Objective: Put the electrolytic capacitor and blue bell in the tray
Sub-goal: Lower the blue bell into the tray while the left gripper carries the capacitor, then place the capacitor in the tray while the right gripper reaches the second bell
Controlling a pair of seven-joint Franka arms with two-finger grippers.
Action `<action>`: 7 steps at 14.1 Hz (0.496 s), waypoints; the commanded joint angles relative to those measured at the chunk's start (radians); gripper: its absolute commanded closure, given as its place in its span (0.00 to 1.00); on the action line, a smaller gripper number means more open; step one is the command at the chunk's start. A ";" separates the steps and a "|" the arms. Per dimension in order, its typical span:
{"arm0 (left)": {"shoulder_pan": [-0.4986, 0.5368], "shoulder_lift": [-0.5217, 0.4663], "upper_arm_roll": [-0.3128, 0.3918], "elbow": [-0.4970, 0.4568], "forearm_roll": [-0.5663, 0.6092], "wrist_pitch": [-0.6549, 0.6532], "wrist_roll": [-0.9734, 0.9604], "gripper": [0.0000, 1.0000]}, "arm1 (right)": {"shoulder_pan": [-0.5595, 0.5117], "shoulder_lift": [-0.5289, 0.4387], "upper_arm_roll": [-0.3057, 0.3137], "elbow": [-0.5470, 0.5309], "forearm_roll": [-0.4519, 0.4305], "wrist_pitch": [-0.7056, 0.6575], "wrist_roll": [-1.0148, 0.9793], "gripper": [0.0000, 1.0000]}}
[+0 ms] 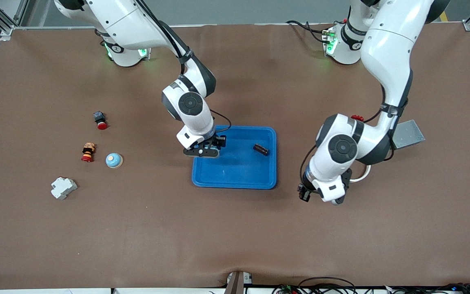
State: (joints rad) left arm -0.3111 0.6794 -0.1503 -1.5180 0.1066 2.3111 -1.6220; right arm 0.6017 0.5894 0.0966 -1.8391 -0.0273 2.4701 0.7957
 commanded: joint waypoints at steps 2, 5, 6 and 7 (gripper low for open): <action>-0.084 0.023 0.006 0.041 -0.021 -0.010 -0.091 1.00 | 0.018 0.044 -0.008 0.049 -0.005 -0.004 0.016 0.78; -0.124 0.040 0.006 0.052 -0.022 -0.010 -0.108 1.00 | 0.021 0.049 -0.008 0.054 -0.005 -0.007 0.016 0.74; -0.141 0.043 0.006 0.052 -0.022 -0.010 -0.108 1.00 | 0.021 0.049 -0.008 0.054 -0.005 -0.008 0.013 0.70; -0.163 0.055 0.006 0.053 -0.022 -0.009 -0.111 1.00 | 0.021 0.049 -0.008 0.054 -0.005 -0.010 0.008 0.62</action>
State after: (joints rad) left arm -0.4432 0.7077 -0.1517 -1.4971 0.1053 2.3110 -1.7320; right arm 0.6103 0.6273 0.0967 -1.8099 -0.0273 2.4701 0.7956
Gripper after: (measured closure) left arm 0.656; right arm 0.322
